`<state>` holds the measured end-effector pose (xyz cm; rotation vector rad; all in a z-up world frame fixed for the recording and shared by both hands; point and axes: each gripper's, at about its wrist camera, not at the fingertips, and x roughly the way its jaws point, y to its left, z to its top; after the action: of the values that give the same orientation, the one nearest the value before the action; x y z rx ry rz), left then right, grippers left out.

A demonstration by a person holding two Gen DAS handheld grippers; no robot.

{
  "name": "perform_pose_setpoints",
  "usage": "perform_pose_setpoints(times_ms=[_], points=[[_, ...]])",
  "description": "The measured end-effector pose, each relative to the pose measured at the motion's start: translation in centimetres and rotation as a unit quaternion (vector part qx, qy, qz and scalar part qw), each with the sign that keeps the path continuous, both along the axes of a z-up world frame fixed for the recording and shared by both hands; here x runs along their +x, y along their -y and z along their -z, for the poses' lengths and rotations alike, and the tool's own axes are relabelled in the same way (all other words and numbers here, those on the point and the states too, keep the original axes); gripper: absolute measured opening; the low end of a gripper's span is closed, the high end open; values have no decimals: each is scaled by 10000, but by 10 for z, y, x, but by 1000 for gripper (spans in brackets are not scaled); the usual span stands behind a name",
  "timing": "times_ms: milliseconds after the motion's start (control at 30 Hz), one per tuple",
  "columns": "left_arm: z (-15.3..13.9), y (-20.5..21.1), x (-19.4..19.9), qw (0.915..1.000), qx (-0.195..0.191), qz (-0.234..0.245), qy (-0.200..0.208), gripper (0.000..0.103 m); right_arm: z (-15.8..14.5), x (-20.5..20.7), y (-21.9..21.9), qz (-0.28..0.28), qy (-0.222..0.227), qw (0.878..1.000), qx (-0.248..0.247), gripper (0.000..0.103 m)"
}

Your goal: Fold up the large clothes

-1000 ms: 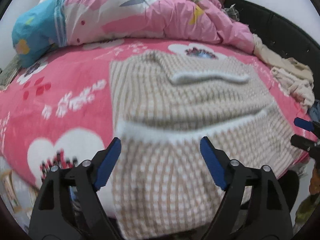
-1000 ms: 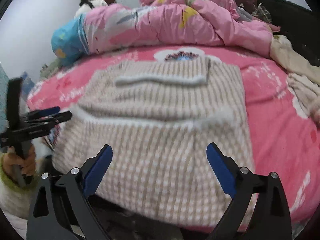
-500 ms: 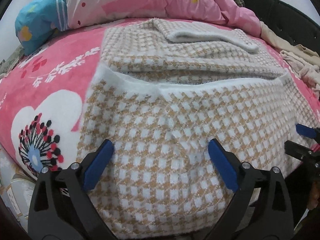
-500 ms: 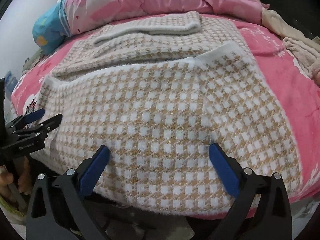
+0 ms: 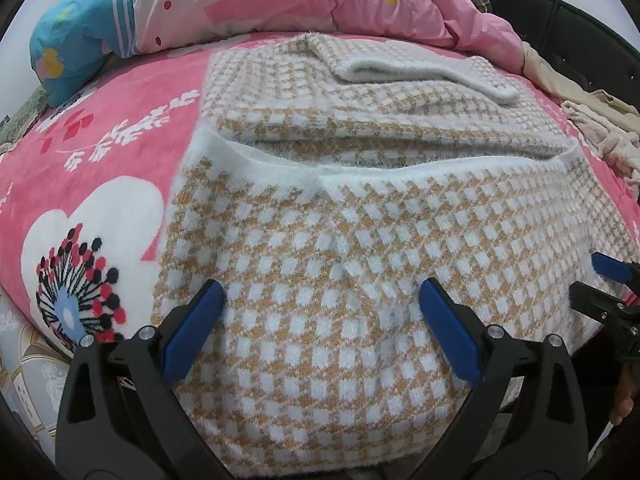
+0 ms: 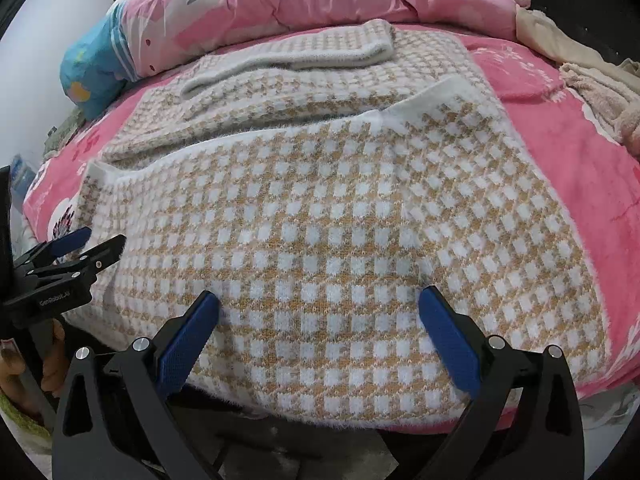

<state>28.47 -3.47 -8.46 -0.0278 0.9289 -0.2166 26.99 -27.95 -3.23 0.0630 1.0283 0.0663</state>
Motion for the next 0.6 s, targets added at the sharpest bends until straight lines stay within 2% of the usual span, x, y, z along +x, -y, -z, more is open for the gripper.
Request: perform_pose_setpoints(times_ms=[200, 600], points=[[-1, 0, 7, 9999, 19, 50, -147, 95, 1, -1, 2, 34, -29, 10000, -23, 97], [0, 4, 3, 9998, 171, -10, -44, 95, -1, -2, 0, 74, -49, 10000, -41, 97]])
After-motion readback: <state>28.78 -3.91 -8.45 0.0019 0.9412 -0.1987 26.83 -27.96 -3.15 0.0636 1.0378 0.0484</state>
